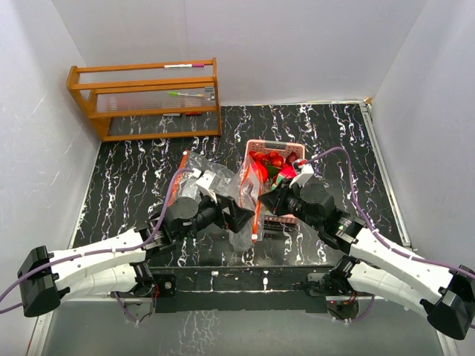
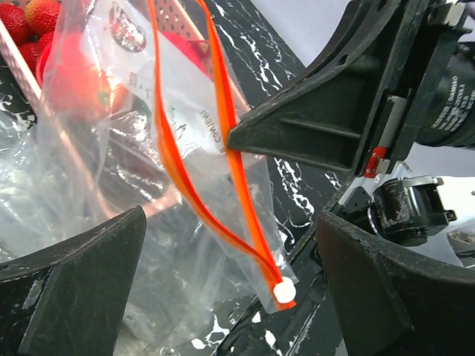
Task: Place the food in the zip-top bag and seal the zipper
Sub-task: Open the zipper of the food storage bag.
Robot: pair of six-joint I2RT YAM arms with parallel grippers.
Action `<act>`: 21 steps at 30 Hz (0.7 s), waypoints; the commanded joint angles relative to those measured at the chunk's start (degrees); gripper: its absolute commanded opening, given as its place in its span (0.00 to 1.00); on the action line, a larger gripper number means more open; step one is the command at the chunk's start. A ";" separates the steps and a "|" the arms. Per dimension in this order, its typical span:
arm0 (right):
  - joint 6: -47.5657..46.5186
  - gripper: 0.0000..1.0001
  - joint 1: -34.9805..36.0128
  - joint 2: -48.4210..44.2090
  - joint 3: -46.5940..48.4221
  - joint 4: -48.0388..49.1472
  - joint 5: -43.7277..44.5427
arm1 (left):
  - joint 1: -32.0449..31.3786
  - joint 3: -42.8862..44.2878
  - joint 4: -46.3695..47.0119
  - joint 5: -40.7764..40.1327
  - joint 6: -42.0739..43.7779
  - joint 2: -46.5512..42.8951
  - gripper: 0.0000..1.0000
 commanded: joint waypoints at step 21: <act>0.21 0.08 0.17 -2.53 1.30 3.51 -2.25 | 0.34 3.53 3.71 -10.07 -2.70 7.97 0.64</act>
